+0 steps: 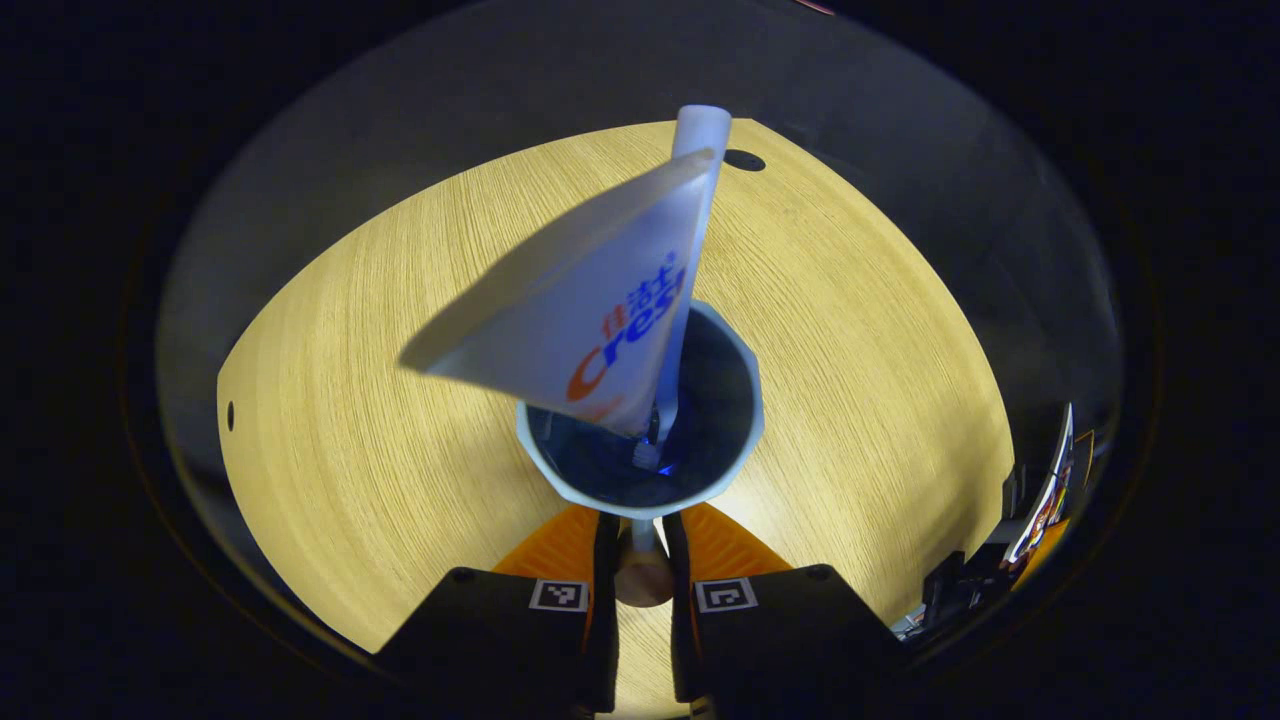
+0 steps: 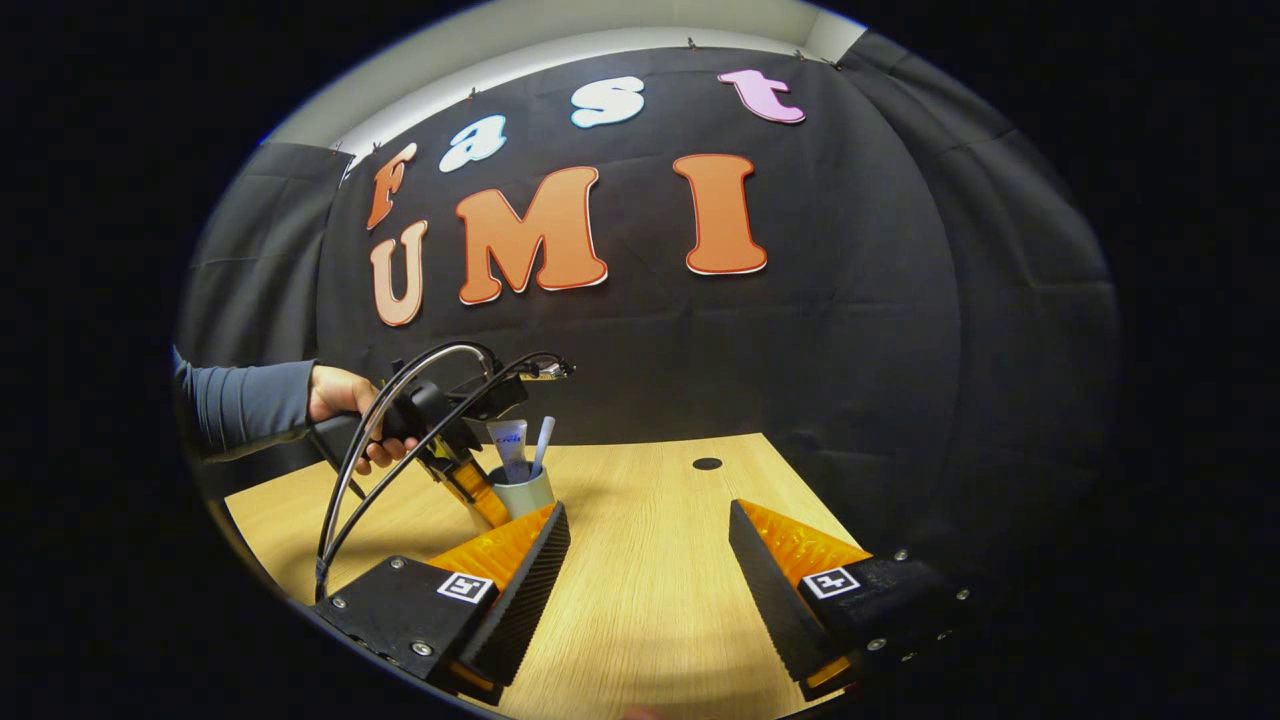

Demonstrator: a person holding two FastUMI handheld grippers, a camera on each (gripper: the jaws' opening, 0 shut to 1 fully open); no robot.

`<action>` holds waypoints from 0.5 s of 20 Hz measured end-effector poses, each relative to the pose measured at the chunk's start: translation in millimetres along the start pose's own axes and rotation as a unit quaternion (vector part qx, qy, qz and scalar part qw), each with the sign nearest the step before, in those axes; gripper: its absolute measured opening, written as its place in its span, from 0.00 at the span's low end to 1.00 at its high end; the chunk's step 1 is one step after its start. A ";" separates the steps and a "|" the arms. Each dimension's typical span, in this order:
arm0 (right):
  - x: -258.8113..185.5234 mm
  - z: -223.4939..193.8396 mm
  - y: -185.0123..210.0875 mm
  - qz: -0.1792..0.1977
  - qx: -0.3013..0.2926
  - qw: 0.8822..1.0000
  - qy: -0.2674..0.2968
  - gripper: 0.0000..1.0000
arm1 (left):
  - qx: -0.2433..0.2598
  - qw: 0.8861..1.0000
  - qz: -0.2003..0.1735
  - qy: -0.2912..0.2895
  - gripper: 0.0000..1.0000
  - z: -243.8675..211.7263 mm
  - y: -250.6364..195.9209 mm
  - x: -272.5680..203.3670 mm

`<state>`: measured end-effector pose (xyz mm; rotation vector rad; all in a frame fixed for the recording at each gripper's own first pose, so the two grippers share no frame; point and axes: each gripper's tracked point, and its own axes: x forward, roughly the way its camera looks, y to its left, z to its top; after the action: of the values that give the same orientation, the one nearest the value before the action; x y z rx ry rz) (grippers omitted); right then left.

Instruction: Put the toothbrush and toothpaste on the desktop into the cup, then pick up the cup and place it on the coaster on the desktop.

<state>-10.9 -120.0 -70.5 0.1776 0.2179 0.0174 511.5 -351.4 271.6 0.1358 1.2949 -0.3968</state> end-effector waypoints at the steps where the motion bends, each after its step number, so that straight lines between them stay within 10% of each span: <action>1: 0.5 0.8 1.0 0.001 -0.001 1.000 -0.001 0.97 | -0.001 1.000 -0.002 0.001 0.25 14.0 -5.1 -4.3; 10: 1.9 -0.3 11.0 0.005 -0.007 1.000 0.007 0.97 | -0.011 1.000 -0.019 0.003 0.30 154.2 -61.1 -40.9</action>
<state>-9.1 -109.1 -69.2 0.1646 0.2311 0.0300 620.6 -448.3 360.5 0.0951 1.3086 -0.4146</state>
